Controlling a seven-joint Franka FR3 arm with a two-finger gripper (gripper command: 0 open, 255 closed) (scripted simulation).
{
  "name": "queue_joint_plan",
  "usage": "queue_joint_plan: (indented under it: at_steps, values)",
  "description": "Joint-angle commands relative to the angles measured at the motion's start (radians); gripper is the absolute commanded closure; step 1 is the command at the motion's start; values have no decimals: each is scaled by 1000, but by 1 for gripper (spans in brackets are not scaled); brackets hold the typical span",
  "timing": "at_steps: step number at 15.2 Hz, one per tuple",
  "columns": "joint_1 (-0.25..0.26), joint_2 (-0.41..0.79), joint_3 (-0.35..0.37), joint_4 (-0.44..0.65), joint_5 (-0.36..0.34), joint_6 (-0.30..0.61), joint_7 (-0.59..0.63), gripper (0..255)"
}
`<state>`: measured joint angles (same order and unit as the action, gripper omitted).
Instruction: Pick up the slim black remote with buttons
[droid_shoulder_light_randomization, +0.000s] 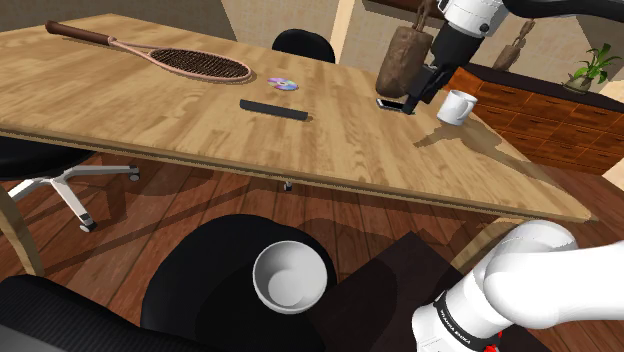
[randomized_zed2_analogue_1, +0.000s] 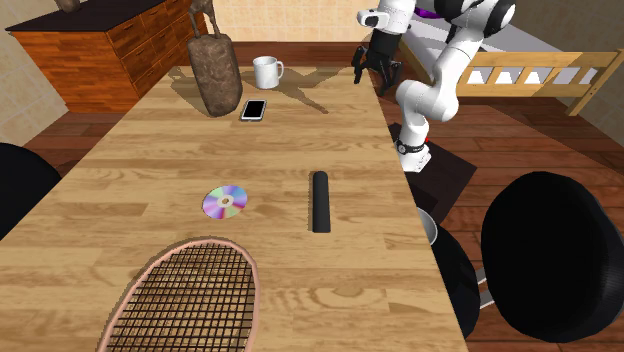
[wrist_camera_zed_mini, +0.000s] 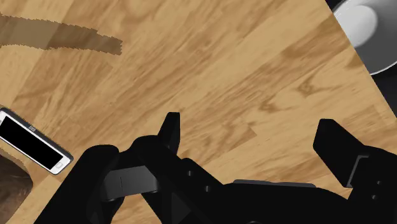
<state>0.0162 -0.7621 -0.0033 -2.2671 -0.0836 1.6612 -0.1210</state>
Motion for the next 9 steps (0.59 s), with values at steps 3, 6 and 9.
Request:
queue_joint_plan:
  at_steps: [3, 6, 9]
  values:
    - [15, 78, -4, 38, 0, 35, -32, 0]
    - [37, 196, -8, 102, 1, 78, -80, 0]
    - [58, 312, -9, 176, 4, 110, -128, 0]
